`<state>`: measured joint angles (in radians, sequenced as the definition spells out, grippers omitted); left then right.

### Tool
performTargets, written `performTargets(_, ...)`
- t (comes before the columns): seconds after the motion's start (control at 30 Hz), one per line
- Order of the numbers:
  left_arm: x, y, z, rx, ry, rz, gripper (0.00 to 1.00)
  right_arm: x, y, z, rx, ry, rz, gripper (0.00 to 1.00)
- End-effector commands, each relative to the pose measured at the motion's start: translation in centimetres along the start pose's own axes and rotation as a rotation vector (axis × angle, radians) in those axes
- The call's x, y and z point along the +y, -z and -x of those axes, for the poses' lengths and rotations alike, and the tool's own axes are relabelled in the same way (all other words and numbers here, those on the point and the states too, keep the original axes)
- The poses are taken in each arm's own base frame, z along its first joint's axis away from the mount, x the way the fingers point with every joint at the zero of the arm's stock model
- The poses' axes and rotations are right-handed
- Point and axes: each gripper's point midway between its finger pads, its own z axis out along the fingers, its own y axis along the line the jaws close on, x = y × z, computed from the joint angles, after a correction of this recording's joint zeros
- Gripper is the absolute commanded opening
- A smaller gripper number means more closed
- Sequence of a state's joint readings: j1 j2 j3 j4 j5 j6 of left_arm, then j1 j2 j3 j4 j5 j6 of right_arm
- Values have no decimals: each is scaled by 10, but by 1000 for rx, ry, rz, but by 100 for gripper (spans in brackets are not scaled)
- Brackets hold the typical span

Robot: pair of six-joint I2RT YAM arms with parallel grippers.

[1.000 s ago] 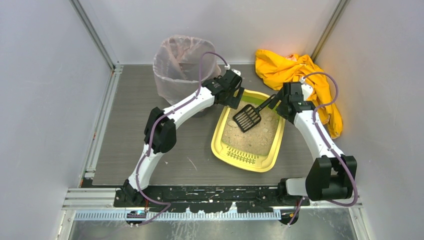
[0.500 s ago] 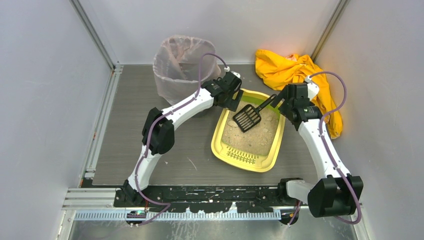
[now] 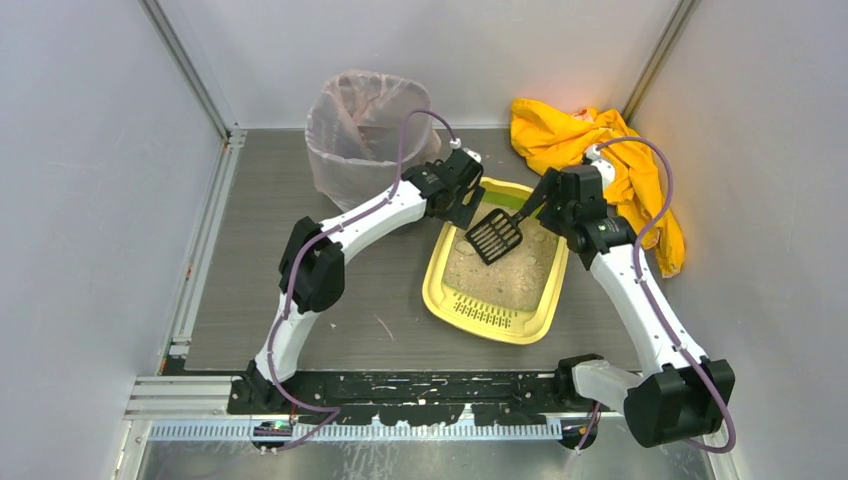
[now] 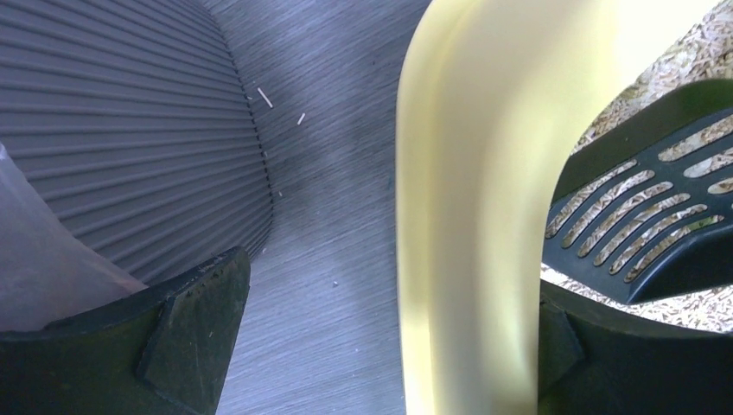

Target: Clean the litter box

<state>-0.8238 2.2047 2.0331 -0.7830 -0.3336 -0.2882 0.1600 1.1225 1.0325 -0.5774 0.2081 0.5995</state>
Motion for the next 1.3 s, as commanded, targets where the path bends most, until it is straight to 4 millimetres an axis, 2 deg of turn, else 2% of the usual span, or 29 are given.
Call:
performTargets(0.0, 8, 37, 21, -71, 4, -12, 100, 24, -6, 9, -39, 7, 80, 82)
performTargets(0.27, -6, 51, 30, -92, 6, -80, 100, 29, -21, 2, -18, 29, 91, 82)
performTargets(0.63, -4, 72, 22, -95, 10, -77, 100, 22, -58, -14, 2, 44, 46, 80)
performTargets(0.97, -20, 86, 21, -104, -20, -105, 100, 23, -81, -10, -36, 41, 22, 74)
performTargets(1.2, -28, 89, 15, -108, -28, -97, 100, 22, -99, -19, -14, 25, 4, 71)
performTargets(1.27, -28, 91, 14, -119, -28, -85, 100, 21, -102, -21, -9, 19, 2, 68)
